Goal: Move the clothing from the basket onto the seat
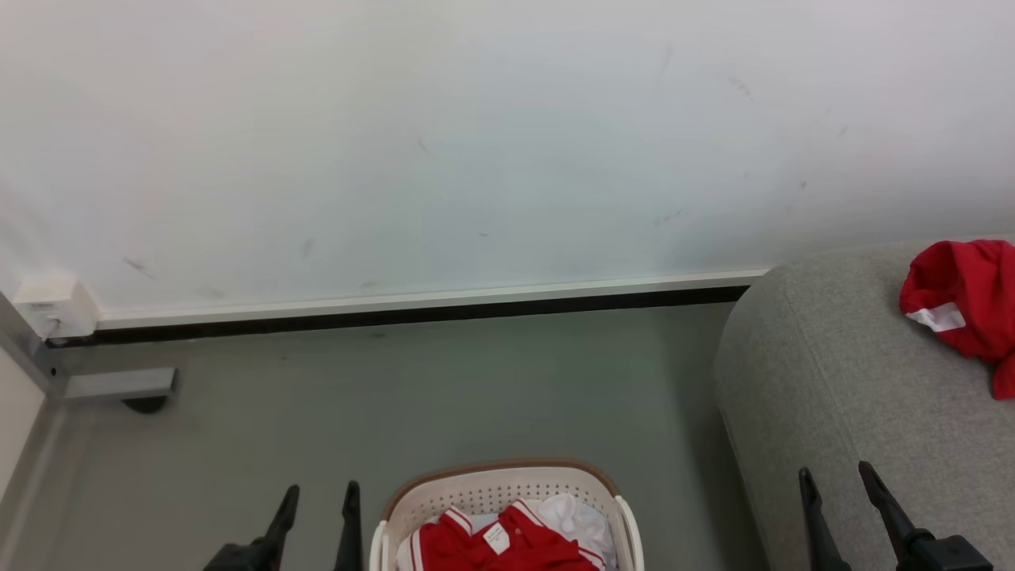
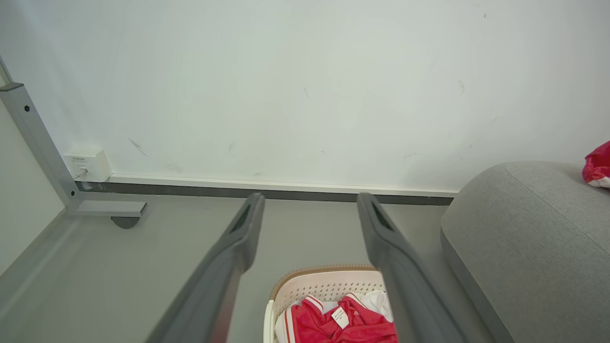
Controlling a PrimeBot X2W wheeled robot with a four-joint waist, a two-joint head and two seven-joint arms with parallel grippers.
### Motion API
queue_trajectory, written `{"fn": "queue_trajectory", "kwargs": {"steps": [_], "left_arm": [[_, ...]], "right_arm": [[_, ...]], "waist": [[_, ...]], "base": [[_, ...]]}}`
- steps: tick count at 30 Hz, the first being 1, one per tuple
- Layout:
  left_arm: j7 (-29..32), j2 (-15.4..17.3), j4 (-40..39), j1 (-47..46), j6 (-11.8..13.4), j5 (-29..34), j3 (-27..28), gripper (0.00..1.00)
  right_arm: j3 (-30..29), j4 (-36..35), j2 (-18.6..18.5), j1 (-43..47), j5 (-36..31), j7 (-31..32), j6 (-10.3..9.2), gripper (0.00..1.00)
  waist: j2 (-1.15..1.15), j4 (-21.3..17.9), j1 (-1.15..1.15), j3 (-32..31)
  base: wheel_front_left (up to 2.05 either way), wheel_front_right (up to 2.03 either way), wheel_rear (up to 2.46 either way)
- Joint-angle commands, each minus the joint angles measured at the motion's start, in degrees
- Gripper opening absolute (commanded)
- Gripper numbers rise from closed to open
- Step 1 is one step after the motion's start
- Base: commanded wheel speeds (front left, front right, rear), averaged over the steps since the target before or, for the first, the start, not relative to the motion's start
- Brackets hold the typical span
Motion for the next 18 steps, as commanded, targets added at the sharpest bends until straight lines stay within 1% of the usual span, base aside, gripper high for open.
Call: {"fn": "queue_trajectory", "kwargs": {"steps": [1,7,13,15,18], "left_arm": [[0.0,0.0,-0.2,-0.5,-0.1,0.8,0.4,1.00],[0.0,-0.1,-0.7,-1.1,-0.2,0.9,0.2,1.00],[0.0,-0.2,0.0,-4.1,-0.9,1.3,-1.7,1.00],[0.0,-0.2,0.9,-6.9,-1.3,1.7,-3.3,1.00],[1.1,-0.2,2.5,-12.2,-2.9,1.5,-6.2,1.00]], "right_arm": [[-0.1,-0.3,0.0,-0.4,0.5,0.0,-0.15,1.00],[0.0,-1.0,0.0,-1.0,0.4,0.0,-0.15,1.00],[-0.6,-2.4,0.0,-2.1,0.1,0.0,-0.15,1.00],[-1.0,-3.5,0.0,-3.6,-0.1,0.0,-0.15,1.00],[-1.6,-4.9,0.0,-6.1,-0.6,0.0,-0.15,1.00]], "waist": [[0.00,-0.1,0.00,0.1],[0.00,-1.0,0.00,1.0],[0.00,-1.7,0.00,4.2],[0.00,-1.8,0.00,7.5],[0.00,-1.9,0.00,13.0]], "base": [[0.00,0.00,0.00],[0.00,0.00,0.00],[0.00,0.00,0.00],[0.00,0.00,0.00],[0.00,0.00,0.00]]}}
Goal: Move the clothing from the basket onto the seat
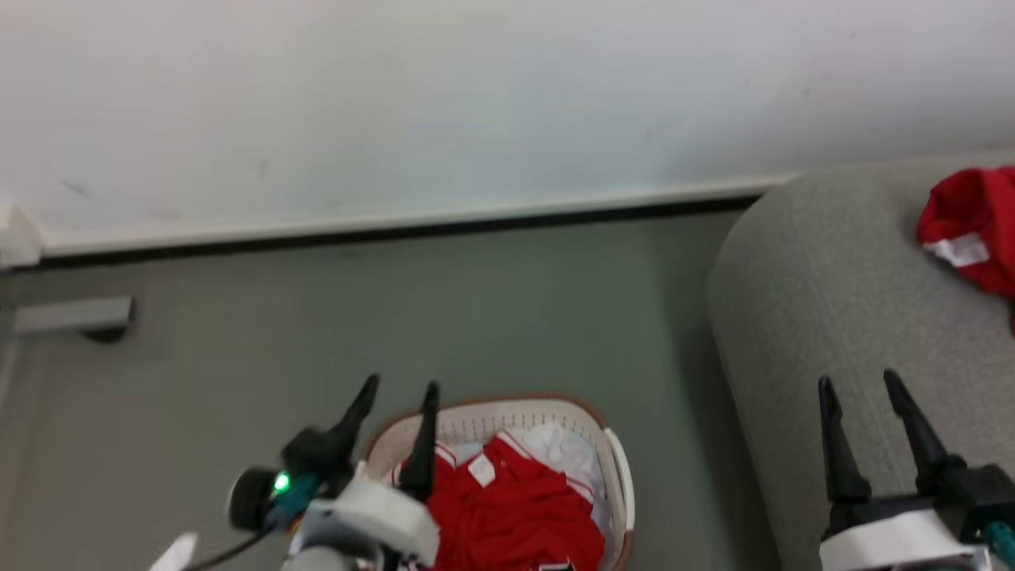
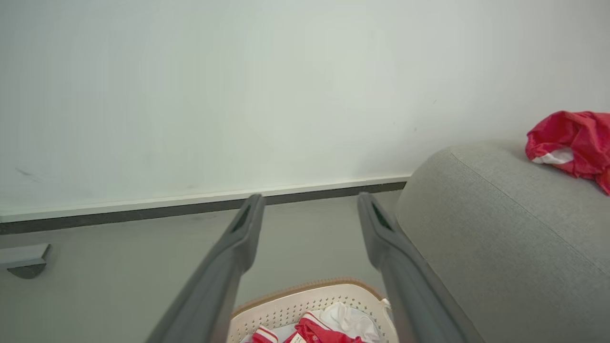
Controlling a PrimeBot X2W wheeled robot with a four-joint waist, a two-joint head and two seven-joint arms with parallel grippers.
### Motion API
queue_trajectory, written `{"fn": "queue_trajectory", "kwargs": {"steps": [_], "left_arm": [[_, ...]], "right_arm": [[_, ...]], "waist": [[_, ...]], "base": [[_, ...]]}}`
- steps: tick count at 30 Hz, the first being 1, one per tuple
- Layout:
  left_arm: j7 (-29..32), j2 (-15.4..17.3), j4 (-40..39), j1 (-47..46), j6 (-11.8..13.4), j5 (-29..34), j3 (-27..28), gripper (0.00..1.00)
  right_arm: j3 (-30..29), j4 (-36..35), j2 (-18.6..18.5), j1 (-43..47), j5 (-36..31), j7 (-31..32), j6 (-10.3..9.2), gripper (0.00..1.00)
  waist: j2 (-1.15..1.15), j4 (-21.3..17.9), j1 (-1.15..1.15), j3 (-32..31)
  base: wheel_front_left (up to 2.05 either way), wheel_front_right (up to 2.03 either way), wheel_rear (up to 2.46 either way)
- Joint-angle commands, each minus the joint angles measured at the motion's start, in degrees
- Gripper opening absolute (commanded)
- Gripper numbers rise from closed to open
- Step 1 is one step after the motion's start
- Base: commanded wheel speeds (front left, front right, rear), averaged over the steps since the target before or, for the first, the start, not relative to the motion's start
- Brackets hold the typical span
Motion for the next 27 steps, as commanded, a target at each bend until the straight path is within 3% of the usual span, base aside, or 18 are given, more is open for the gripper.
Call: {"fn": "queue_trajectory", "kwargs": {"steps": [1,6,15,27], "left_arm": [[1.3,0.2,1.2,-2.2,-0.5,0.8,-1.1,1.00],[5.5,0.2,7.0,-12.2,-1.7,3.1,-6.9,1.00],[11.6,0.2,21.7,-27.1,0.5,-0.1,-15.6,1.00],[14.5,0.3,39.3,-40.6,1.4,-4.6,-24.2,1.00]], "right_arm": [[-0.3,-0.7,0.0,-1.6,-0.4,0.0,-0.15,1.00],[-1.4,-2.9,-0.1,-6.3,-1.1,0.0,-0.15,1.00],[-0.8,-7.0,-0.4,-13.5,-1.5,0.0,-0.15,1.00],[0.9,-14.1,-0.2,-18.4,-1.9,0.0,-0.15,1.00]], "waist": [[0.00,-0.3,0.00,6.7],[0.00,-0.8,0.00,15.1],[0.00,-2.5,0.00,28.3],[0.00,-3.8,0.00,42.8]], "base": [[0.00,0.00,0.00],[0.00,0.00,0.00],[0.00,0.00,0.00],[0.00,0.00,0.00]]}}
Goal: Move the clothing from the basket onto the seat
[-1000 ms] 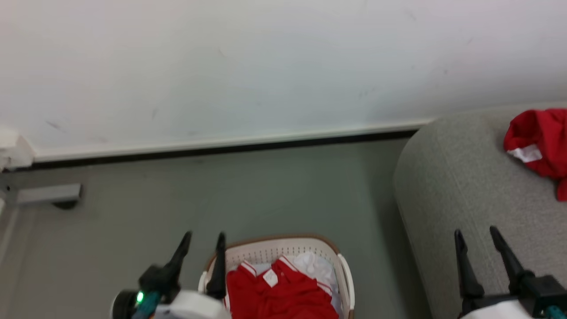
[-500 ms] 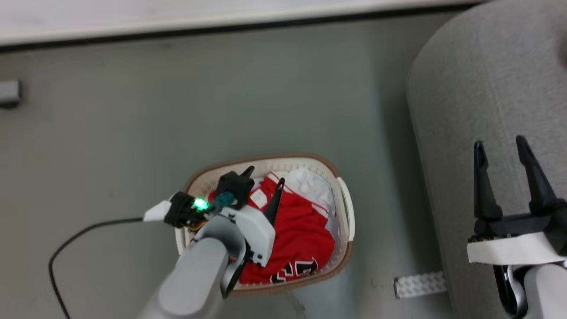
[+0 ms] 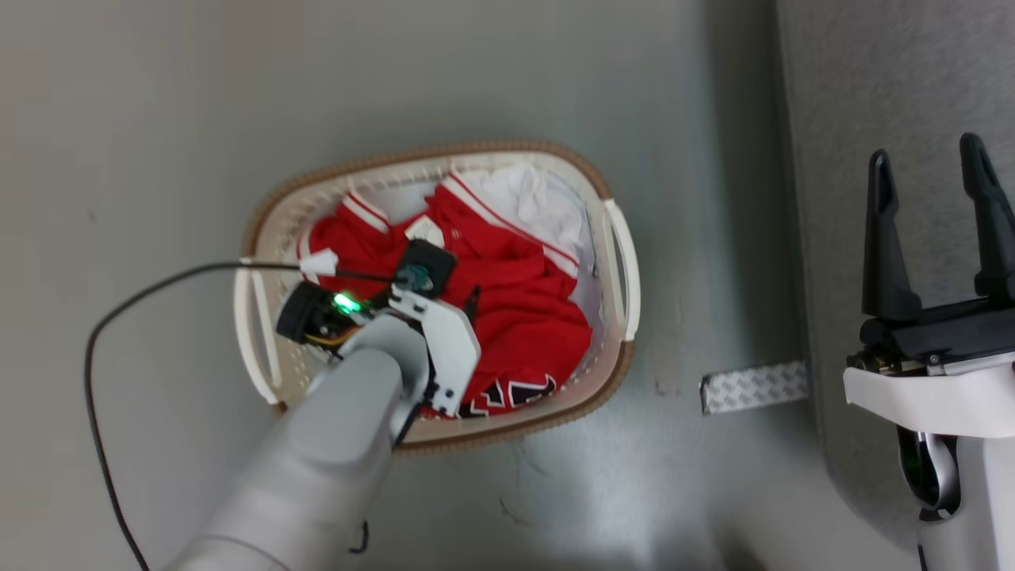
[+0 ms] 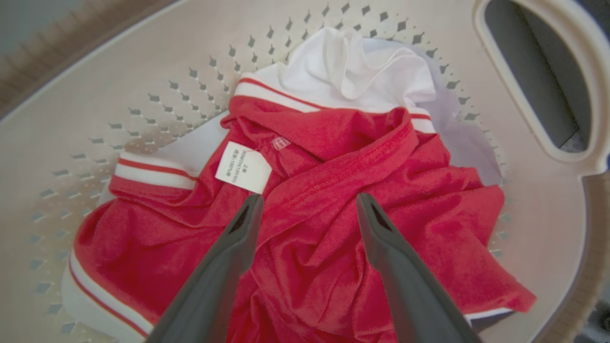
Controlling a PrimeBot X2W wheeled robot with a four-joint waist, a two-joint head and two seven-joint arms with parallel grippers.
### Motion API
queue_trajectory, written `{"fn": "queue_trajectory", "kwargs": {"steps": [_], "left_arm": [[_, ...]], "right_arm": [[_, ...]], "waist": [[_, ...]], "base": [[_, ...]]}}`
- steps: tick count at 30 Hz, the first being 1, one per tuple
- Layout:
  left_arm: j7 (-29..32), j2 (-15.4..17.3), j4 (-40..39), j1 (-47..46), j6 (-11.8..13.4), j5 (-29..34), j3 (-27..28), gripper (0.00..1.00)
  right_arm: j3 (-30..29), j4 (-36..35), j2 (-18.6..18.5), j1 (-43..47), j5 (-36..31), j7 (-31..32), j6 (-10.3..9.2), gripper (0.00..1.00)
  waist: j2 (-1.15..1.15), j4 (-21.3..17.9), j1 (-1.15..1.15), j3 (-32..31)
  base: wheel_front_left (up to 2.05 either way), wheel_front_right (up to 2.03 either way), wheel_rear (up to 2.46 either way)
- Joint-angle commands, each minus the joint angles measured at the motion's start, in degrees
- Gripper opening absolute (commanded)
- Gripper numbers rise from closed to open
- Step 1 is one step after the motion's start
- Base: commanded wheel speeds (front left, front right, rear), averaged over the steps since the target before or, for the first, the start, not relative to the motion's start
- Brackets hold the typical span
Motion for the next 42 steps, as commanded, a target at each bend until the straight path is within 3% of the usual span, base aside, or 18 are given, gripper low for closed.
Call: {"fn": "queue_trajectory", "kwargs": {"steps": [1,8,16,17,18,19,26,30,42], "left_arm": [[0.3,0.4,1.7,-1.9,0.3,-1.1,-0.4,1.00],[-1.5,0.6,10.3,-8.9,0.6,-0.9,-0.9,1.00],[-2.5,0.8,14.9,-11.0,-2.6,-1.4,-2.1,1.00],[-3.1,0.7,14.9,-10.9,-3.3,-1.6,-2.3,0.78],[-3.4,0.6,15.0,-11.0,-3.8,-1.5,-2.5,0.44],[-3.5,0.5,15.1,-10.9,-4.4,-1.3,-3.0,0.00],[-6.0,0.3,13.4,-8.4,-5.7,-4.9,-3.3,0.00],[-7.8,0.3,10.4,-5.6,-5.0,-7.9,-4.0,0.00],[-13.2,0.3,3.9,5.5,-2.1,-16.2,-6.0,0.00]], "right_arm": [[0.2,-1.1,0.0,-1.0,-0.4,0.0,-0.15,1.00],[0.5,-4.6,-0.1,-0.4,-0.4,0.0,-0.15,1.00],[0.6,-5.3,0.0,1.2,0.7,0.0,-0.15,1.00],[0.6,-5.2,0.1,1.4,0.7,0.0,-0.15,1.00],[0.5,-5.1,0.1,1.5,0.8,0.0,-0.15,1.00],[0.4,-5.0,0.1,1.4,0.9,0.0,-0.15,1.00],[0.4,-3.6,0.2,0.7,1.1,0.0,-0.15,1.00],[0.0,-2.3,0.2,1.6,1.1,0.0,-0.15,1.00],[0.3,4.6,0.2,9.0,1.5,0.0,-0.15,1.00]], "waist": [[0.00,-0.7,-0.02,4.9],[0.00,-0.9,-0.02,10.4],[0.00,-1.9,-0.02,12.4],[0.00,-1.9,-0.02,12.4],[0.00,-1.9,-0.02,12.3],[0.00,-1.9,-0.02,12.0],[0.00,-1.0,-0.02,7.2],[0.00,0.5,-0.02,2.2],[0.00,4.1,-0.02,-20.3]], "base": [[0.00,0.00,0.00],[0.00,0.00,0.00],[0.00,0.00,0.00],[0.00,0.00,0.00],[0.00,0.00,0.00],[0.00,0.00,0.00],[0.00,0.00,0.00],[0.00,0.00,0.00],[0.00,0.00,0.00]]}}
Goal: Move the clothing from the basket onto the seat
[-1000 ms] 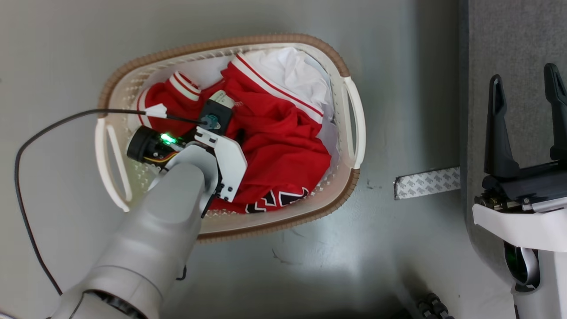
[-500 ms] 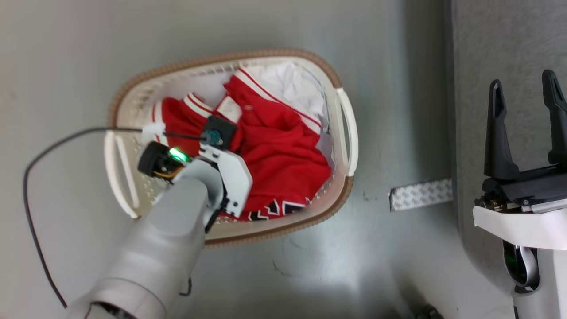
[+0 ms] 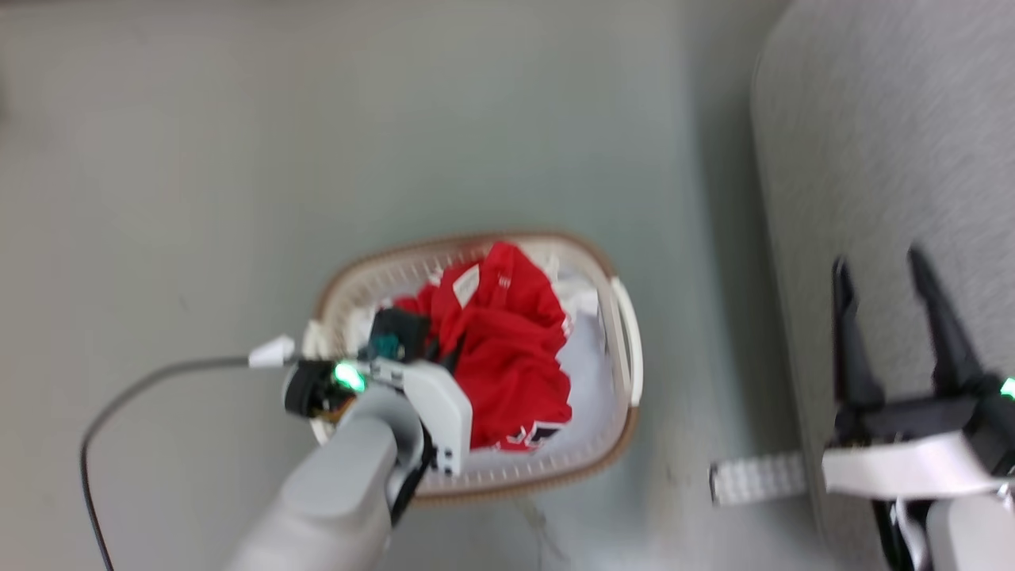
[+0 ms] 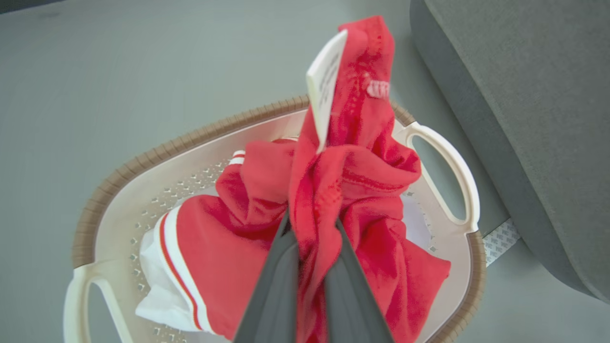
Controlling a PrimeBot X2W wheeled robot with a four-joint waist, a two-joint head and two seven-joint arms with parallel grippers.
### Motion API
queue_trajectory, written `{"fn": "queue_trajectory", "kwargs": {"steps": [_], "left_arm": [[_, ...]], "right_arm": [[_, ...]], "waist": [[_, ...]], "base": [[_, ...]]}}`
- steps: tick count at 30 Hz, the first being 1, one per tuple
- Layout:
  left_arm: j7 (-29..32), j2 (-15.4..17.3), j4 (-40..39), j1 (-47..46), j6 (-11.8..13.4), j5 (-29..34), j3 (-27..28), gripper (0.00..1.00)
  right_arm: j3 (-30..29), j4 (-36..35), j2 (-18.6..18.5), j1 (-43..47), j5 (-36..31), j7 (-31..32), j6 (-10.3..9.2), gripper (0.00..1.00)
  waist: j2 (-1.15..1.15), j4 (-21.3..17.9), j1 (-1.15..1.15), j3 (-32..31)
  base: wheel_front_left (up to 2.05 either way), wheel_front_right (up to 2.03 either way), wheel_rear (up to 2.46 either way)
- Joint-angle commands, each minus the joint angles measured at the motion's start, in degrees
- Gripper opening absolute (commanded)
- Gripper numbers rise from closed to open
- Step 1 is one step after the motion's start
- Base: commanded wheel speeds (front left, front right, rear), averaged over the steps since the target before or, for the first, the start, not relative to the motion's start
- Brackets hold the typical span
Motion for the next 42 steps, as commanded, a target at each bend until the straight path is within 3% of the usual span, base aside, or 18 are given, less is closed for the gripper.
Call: {"fn": "queue_trajectory", "kwargs": {"steps": [1,9,19,32,42], "left_arm": [[-1.2,0.2,-0.9,2.5,0.7,-1.0,-0.3,0.00],[-2.5,0.3,-5.8,7.7,4.7,-2.6,0.2,0.00],[-2.6,3.4,-16.1,13.2,8.2,-3.4,2.0,0.00],[4.1,9.9,-33.5,17.9,13.2,-3.3,2.2,0.00],[6.9,13.1,-41.1,20.8,15.7,-3.8,2.6,0.00]], "right_arm": [[0.2,1.3,0.0,2.7,0.3,0.0,-0.15,1.00],[0.2,4.1,0.0,9.1,0.3,0.0,-0.15,1.00],[0.4,5.5,0.0,15.3,-0.4,0.0,-0.15,1.00],[0.8,5.9,0.0,19.7,0.9,0.0,-0.15,1.00],[1.6,6.0,0.0,20.5,1.3,0.0,-0.15,1.00]], "waist": [[0.00,2.1,0.01,-11.2],[0.00,3.5,0.01,-23.7],[0.00,3.8,0.01,-33.8],[0.00,2.9,0.01,-38.2],[0.00,2.1,0.01,-39.4]], "base": [[0.00,0.00,0.00],[0.00,0.00,0.00],[0.00,0.00,0.00],[0.00,0.00,0.00],[0.00,0.00,0.00]]}}
